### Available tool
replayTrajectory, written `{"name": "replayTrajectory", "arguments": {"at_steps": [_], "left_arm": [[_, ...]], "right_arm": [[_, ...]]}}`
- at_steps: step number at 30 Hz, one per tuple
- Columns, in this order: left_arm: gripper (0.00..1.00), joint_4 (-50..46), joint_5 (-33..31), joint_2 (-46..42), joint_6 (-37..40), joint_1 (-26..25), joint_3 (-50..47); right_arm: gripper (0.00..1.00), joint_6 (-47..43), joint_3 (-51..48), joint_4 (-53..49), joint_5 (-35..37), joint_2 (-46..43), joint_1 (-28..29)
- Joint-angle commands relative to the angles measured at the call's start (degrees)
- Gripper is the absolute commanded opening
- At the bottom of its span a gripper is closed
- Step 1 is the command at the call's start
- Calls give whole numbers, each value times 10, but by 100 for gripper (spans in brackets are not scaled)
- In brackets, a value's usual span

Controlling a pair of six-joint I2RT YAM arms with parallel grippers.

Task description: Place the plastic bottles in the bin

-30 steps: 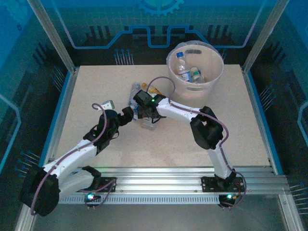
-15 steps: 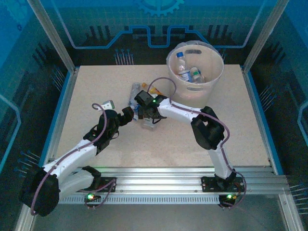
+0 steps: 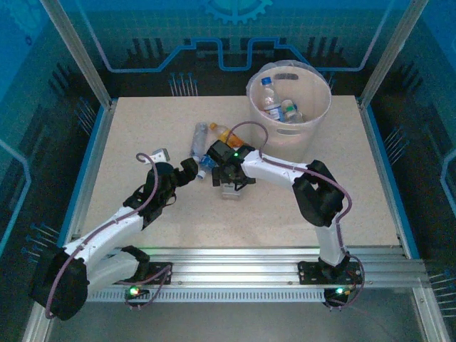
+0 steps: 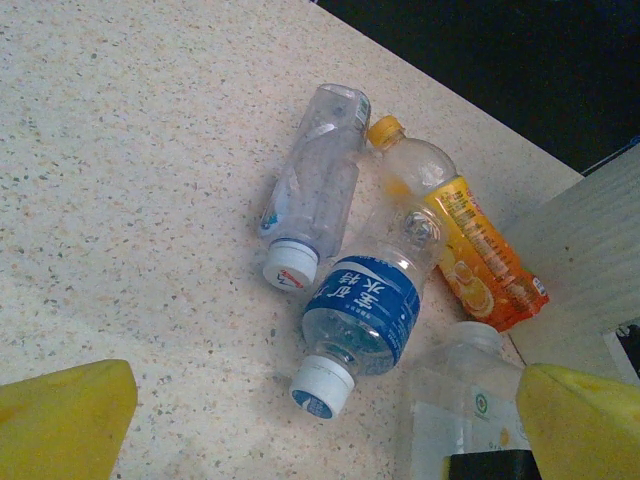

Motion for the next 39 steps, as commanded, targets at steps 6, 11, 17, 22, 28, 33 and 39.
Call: {"name": "replayTrajectory", "arguments": {"at_steps": [6,11,17,22,28,33,39], "left_arm": [[99,15,16,-2,-10,5,-2],[99,14,13,-3,-10,5,-4],[99,17,16,0,-12,5,-4],[99,12,13,-4,-10,5,-4],[99,11,11,-6,-7,5,-3],[99,9,10,-7,-4,5,0],[99,3,5,-13,-1,6,5]], "right_arm": [[100,-8,28,-8,-9,28,-8],[100,-14,26,-8,-12,48,-15],[96,-28,28,-9,-9,60,-15],[83,-43,37,-21,-3,52,-12],[67,-65,34,-42,26,-5,0],[61,-99,23,-53,34,-79,15],[56,-188,44,-58,-7,-180,31]]}}
